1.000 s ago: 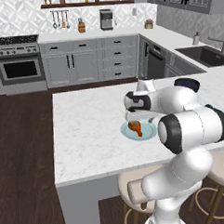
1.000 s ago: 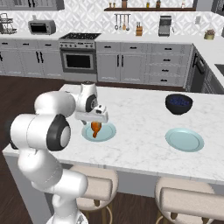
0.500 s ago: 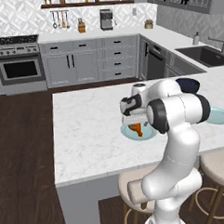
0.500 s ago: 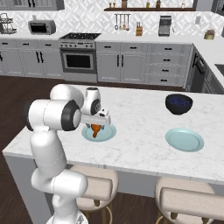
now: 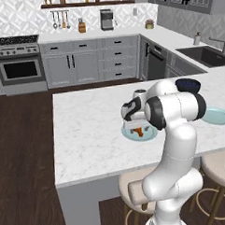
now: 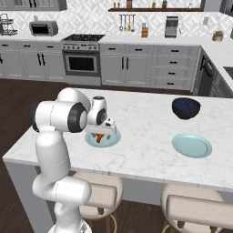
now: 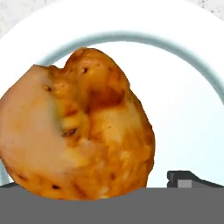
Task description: Pick the chicken drumstick and avocado from their plates and place them in the bowl. Then put the bowl in the fridge.
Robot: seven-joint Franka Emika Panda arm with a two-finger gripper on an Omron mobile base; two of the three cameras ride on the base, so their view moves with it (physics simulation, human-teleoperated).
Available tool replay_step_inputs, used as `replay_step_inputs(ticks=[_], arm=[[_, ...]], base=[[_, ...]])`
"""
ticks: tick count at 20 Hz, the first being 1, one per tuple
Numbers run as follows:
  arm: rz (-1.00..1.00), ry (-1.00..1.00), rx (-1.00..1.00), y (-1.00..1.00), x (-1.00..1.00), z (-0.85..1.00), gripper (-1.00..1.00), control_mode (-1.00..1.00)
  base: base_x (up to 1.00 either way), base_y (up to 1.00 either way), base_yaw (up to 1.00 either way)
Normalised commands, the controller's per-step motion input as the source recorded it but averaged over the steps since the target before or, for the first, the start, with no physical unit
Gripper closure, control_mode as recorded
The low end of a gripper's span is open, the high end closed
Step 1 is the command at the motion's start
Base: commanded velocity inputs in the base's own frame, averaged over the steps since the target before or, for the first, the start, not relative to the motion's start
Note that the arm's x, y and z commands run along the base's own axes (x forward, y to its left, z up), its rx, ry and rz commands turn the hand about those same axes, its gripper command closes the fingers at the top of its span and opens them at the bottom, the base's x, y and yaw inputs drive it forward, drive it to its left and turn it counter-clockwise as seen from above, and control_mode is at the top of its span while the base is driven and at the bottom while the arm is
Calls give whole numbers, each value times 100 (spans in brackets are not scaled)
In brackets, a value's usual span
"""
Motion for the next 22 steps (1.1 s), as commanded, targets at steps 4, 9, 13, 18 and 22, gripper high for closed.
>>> replay_step_inputs(ticks=[4, 9, 13, 18, 22], arm=[[1, 0, 0, 0, 0, -10, 100, -100], [0, 0, 0, 1, 0, -3, 100, -100], [0, 0, 0, 20, 0, 3, 100, -100], [0, -1, -10, 29, -11, 55, 100, -100], [0, 0, -8, 45, -57, 99, 100, -100]], base=[[0, 0, 0], [0, 0, 0], [0, 0, 0], [0, 0, 0], [0, 0, 0]])
